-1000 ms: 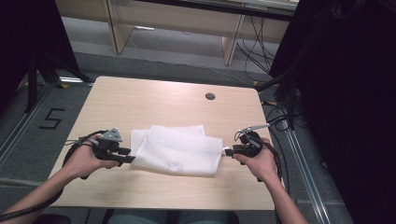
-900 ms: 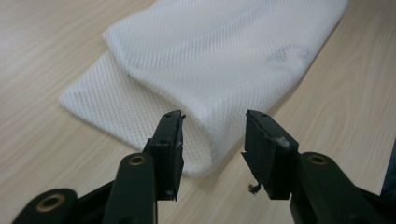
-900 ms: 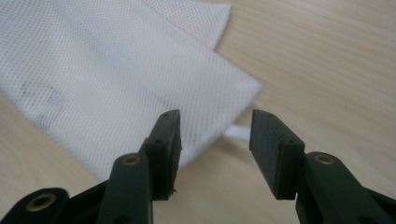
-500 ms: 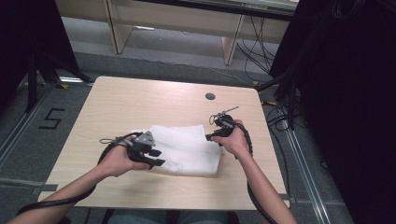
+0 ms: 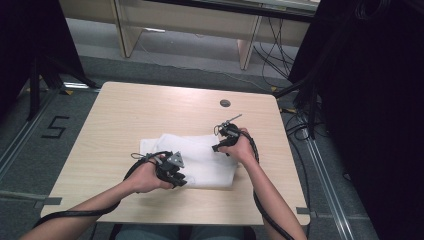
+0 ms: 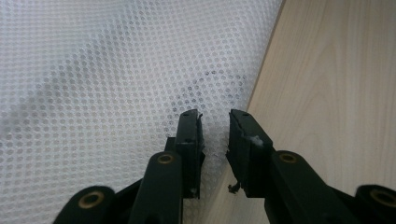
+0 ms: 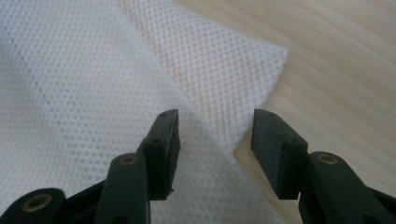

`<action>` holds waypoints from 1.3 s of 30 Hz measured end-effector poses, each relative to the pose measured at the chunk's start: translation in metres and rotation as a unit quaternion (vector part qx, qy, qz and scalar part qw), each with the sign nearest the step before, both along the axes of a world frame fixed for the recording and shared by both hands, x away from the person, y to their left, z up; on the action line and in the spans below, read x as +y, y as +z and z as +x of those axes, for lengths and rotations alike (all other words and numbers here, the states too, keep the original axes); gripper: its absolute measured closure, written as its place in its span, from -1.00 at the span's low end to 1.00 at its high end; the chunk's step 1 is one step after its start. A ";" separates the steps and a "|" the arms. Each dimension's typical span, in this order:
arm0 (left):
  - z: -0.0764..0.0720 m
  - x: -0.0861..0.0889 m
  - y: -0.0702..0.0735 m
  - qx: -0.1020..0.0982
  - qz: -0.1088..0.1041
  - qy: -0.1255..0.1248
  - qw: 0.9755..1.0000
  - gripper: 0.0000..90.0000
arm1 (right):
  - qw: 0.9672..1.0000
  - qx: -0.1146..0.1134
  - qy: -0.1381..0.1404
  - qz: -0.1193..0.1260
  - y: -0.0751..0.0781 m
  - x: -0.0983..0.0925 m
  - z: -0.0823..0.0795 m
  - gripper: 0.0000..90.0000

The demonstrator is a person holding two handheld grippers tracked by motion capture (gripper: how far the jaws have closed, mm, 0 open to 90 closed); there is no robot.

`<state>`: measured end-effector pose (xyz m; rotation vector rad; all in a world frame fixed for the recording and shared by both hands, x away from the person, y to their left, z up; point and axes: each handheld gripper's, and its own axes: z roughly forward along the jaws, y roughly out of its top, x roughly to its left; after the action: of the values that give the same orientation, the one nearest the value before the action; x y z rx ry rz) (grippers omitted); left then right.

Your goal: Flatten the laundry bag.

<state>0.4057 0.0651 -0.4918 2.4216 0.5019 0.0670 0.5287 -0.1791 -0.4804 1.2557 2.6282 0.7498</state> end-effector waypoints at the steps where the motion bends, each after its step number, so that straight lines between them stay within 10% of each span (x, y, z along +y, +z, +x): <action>1: 0.000 0.000 -0.001 0.002 0.004 -0.001 1.000 0.63 | 1.000 -0.004 0.002 0.000 -0.001 0.001 0.000 0.17; 16: -0.001 -0.001 -0.005 -0.004 0.007 -0.007 1.000 0.65 | 0.999 -0.035 0.032 0.007 0.011 0.010 0.004 0.27; 26: -0.002 -0.001 -0.005 -0.009 0.009 -0.011 1.000 0.65 | 0.999 0.008 0.037 0.004 -0.006 0.018 0.001 0.19; 35: -0.001 -0.002 -0.005 -0.010 0.009 -0.007 1.000 0.66 | 0.996 0.029 0.072 -0.032 -0.001 0.025 -0.005 0.96; 39: -0.001 -0.002 -0.006 -0.005 0.004 -0.004 1.000 0.67 | 0.996 0.029 0.078 -0.037 0.007 0.028 -0.009 0.99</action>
<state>0.4045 0.0634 -0.4975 2.4304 0.4873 0.0772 0.5199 -0.1508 -0.4738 1.0792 2.7994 0.6383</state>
